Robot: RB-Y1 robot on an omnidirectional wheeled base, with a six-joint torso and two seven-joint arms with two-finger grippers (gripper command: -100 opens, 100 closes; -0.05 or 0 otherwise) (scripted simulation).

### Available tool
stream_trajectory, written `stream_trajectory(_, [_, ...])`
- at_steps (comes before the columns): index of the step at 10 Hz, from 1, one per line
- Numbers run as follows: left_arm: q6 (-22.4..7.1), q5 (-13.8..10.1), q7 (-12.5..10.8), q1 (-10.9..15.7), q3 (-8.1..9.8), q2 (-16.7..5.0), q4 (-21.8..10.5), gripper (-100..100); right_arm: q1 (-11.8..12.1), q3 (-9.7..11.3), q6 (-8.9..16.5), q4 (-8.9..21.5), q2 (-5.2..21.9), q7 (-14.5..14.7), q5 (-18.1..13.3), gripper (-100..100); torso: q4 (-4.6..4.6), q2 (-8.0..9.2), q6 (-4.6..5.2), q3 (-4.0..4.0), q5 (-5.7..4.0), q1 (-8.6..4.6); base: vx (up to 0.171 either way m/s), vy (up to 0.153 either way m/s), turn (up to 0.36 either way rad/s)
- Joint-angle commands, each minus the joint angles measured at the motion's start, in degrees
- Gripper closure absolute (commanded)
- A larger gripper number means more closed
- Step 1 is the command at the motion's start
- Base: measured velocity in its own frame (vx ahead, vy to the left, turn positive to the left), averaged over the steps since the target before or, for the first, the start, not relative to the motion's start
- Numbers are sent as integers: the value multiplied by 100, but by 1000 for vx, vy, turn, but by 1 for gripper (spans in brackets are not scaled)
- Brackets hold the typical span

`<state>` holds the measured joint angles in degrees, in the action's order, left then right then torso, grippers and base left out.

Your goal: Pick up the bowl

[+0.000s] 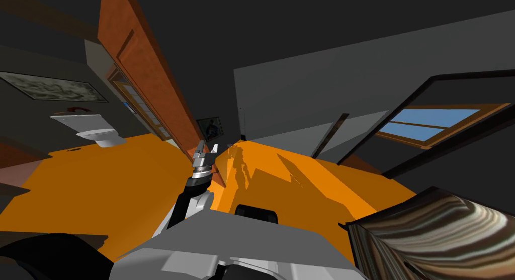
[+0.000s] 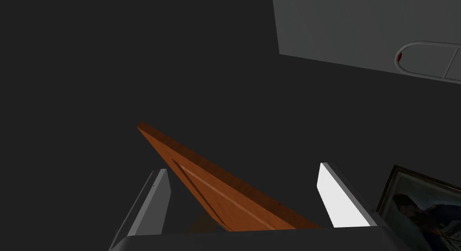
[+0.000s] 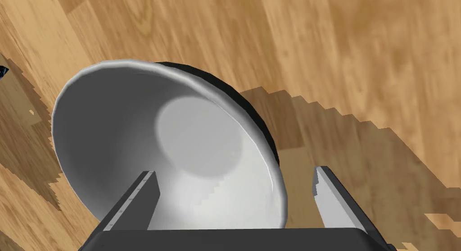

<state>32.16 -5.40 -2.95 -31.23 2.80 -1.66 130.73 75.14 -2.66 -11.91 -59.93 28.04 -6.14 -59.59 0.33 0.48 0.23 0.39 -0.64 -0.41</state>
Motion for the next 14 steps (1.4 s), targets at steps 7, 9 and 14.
stream_trajectory(7, [0,0,0,-1,0,0,0,0,170,84,83,-169,4,-82,-22,100,-2,-19,3,-10,-2,-6,0,1,-6])
stream_trajectory(9, [0,0,0,-1,0,0,0,0,-117,371,-42,22,291,206,261,100,-2,-19,4,-11,-1,-5,35,-10,-159])
stream_trajectory(14, [1,0,0,-2,1,0,0,0,-722,779,-121,149,874,428,543,100,54,-7,25,24,-89,-32,76,-4,-319])
